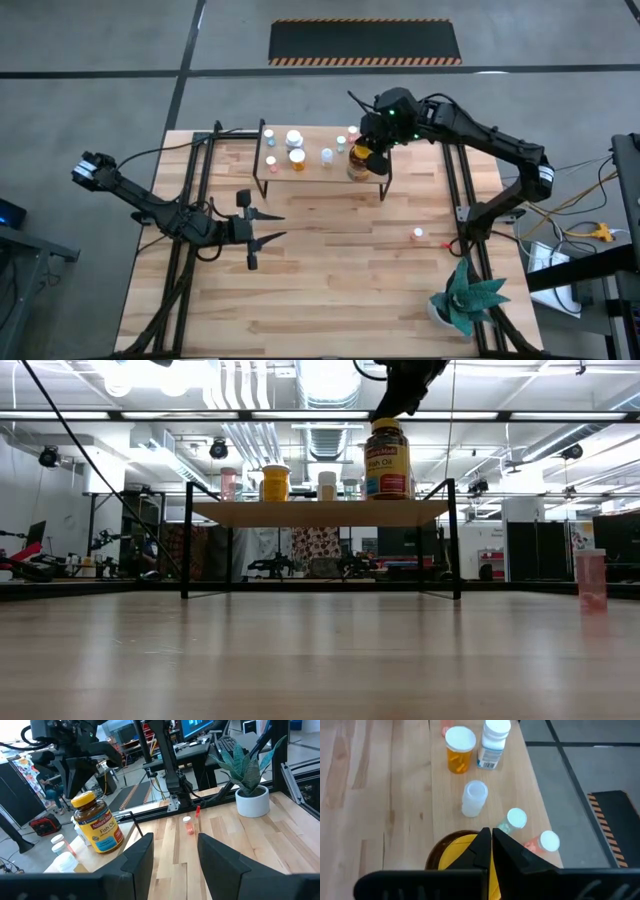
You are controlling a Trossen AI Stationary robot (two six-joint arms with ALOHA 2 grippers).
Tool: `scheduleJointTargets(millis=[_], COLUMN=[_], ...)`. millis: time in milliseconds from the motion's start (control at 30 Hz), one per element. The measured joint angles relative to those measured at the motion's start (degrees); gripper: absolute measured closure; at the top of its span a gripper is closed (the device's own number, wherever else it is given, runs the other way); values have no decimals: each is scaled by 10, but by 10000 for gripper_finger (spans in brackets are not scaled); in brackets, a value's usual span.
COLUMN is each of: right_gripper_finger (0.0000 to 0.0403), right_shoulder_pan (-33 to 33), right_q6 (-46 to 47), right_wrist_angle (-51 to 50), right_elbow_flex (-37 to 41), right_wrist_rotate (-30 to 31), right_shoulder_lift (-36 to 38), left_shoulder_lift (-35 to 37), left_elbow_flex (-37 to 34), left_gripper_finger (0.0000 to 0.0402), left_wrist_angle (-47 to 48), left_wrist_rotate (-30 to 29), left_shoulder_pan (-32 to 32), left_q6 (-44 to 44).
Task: Pick and place medicine bottles onto shelf by color
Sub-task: Adjust the yellow pill bottle on the shelf, then put the red pill bottle on the shelf
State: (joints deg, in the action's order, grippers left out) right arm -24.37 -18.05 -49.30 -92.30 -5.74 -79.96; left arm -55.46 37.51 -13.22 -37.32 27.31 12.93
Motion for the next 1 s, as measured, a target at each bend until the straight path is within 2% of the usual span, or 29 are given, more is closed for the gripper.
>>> scheduleJointTargets(millis=[167,300,433,533,800,1000], right_gripper_finger=[394,394,394,394,394,394], right_shoulder_pan=[1,1,1,1,1,1], right_q6=[5,-6,20,33,21,20], right_wrist_angle=[-6,-75,-154,-173,-37,30], right_elbow_flex=[0,0,0,18,140,177], right_wrist_rotate=[-3,-43,-47,-47,-46,-47], right_shoulder_lift=[34,63,82,87,84,86], left_shoulder_lift=[0,0,0,0,0,-24], left_elbow_flex=[0,-1,0,0,-2,-7], left_gripper_finger=[265,265,265,265,265,265], left_wrist_angle=[0,0,1,-4,-41,-92], left_wrist_rotate=[0,0,0,0,0,2], left_shoulder_pan=[0,0,0,0,0,0], left_q6=[0,0,0,0,-1,-19])
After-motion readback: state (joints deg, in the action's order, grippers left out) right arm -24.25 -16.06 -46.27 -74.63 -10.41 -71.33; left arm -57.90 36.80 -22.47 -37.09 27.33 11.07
